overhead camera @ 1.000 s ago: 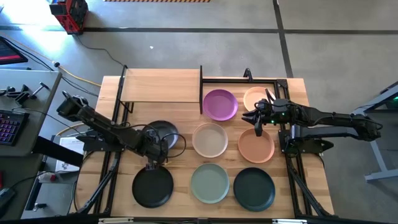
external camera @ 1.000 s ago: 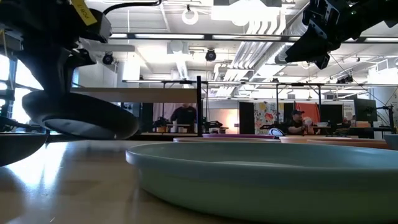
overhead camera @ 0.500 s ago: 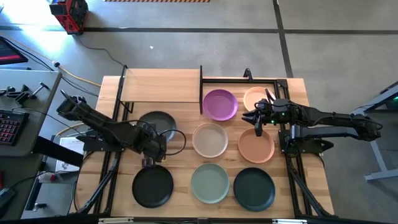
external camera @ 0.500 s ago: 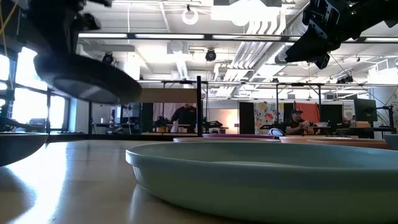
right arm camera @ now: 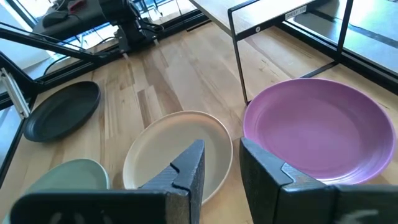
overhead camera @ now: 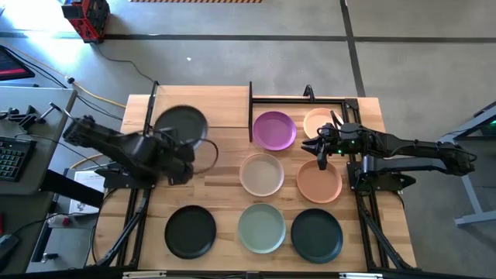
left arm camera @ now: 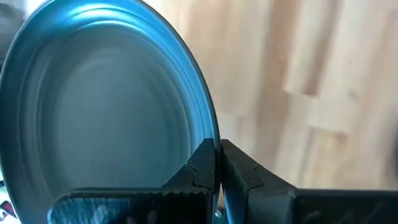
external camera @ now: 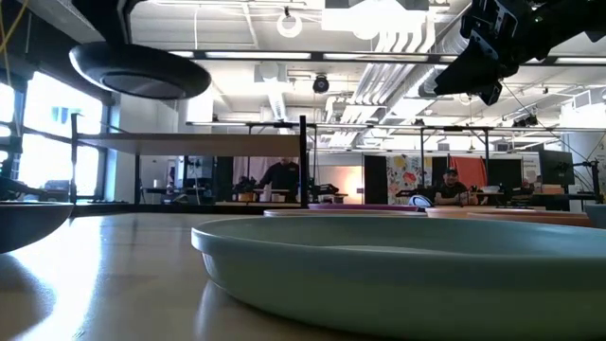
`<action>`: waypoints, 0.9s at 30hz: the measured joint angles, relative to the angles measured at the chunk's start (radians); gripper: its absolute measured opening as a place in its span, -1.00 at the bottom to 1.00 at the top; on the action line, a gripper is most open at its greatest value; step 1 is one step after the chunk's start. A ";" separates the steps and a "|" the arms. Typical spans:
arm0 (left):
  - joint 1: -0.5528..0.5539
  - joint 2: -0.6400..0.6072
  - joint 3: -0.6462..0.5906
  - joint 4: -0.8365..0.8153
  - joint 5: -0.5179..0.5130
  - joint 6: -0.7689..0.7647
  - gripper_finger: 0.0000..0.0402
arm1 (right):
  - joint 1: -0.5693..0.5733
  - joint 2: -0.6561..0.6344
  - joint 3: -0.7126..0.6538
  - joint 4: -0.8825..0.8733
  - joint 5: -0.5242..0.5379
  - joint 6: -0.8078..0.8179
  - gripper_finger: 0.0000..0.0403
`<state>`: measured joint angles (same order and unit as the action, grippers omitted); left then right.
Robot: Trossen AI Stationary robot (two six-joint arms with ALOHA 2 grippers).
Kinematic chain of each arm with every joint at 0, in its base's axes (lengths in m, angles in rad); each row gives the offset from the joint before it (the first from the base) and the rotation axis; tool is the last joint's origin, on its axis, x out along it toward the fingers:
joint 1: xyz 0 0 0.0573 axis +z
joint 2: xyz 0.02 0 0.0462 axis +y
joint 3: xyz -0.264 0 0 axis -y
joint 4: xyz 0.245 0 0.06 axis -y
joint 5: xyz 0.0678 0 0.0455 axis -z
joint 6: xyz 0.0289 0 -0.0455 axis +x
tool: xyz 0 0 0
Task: Place and stack plates onto a shelf
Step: Put the top left black plate on the shelf
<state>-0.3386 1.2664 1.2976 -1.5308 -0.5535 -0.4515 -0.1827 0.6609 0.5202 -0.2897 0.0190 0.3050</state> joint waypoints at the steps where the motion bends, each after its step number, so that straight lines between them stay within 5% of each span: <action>1: 0.018 -0.018 0.000 0.000 -0.026 0.002 -1.00 | 0.000 0.000 0.000 0.000 0.000 0.000 -0.58; 15: 0.418 -0.145 -0.071 0.123 -0.076 0.251 -1.00 | 0.000 0.000 0.000 0.001 0.000 0.000 -0.58; 27: 0.745 -0.110 -0.093 0.304 0.084 0.372 -1.00 | 0.000 0.000 0.000 0.002 0.000 0.005 -0.58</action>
<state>0.4065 1.1565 1.2045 -1.2268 -0.4694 -0.0797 -0.1829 0.6609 0.5201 -0.2879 0.0189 0.3099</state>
